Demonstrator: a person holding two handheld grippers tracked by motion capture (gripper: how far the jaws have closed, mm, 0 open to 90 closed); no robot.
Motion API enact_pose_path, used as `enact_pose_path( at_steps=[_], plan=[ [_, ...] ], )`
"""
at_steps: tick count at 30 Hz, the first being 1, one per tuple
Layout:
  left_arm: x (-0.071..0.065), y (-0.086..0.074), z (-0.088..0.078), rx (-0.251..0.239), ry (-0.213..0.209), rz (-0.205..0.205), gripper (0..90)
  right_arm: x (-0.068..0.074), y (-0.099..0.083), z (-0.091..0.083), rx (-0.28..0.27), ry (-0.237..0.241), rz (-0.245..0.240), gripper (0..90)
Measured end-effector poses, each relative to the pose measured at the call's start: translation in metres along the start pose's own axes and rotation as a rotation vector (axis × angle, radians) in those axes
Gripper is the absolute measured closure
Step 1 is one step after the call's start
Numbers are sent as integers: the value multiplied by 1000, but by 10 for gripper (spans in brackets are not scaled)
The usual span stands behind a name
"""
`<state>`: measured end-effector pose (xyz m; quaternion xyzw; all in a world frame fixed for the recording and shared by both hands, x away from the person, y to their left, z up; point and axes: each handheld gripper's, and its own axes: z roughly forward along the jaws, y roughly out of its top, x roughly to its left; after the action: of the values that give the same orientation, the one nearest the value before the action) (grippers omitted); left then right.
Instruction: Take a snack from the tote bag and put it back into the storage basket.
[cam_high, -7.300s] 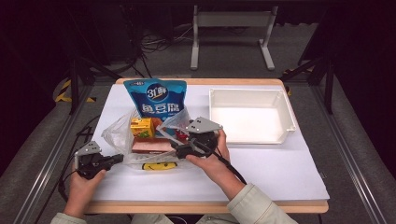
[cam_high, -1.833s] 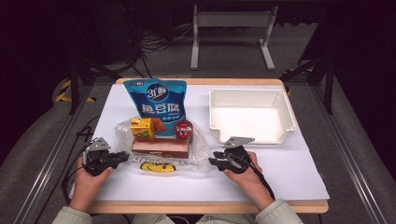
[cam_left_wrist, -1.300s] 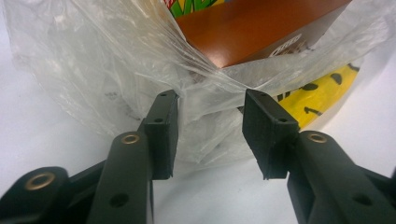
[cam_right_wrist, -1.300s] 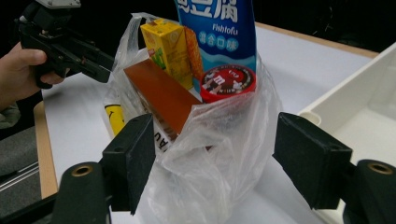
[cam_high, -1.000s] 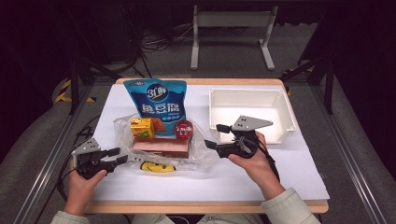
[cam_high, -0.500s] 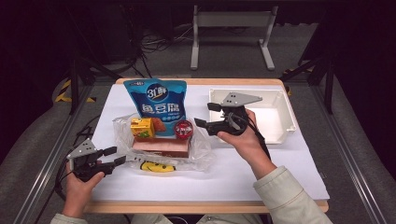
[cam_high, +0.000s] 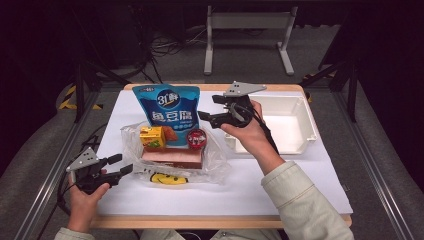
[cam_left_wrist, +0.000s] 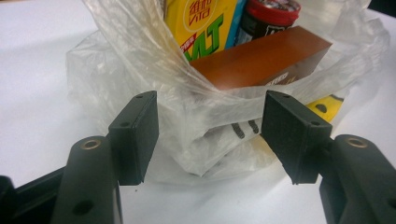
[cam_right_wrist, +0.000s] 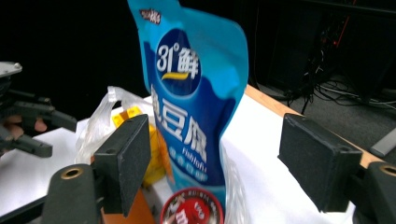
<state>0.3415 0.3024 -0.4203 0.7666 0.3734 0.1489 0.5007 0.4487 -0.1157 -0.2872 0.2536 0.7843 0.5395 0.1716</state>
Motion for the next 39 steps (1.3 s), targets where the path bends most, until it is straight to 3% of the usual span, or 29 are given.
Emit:
enact_pose_path(
  at_steps=[6, 9, 19, 24, 39],
  plan=[
    [1, 0, -1, 0, 5, 3, 373, -5, 7, 13, 6, -6, 0, 251],
    [0, 0, -1, -1, 6, 3, 373, -8, 10, 25, 47, -9, -13, 235],
    [0, 0, 0, 3, 4, 7, 380, -14, 15, 46, 31, -7, -6, 269],
    [0, 0, 0, 4, 5, 10, 381, -19, 16, 57, 36, 21, 10, 273],
    [-1, 0, 2, 23, 19, 33, 375, -18, 14, 83, 11, 93, -23, 499]
  ],
)
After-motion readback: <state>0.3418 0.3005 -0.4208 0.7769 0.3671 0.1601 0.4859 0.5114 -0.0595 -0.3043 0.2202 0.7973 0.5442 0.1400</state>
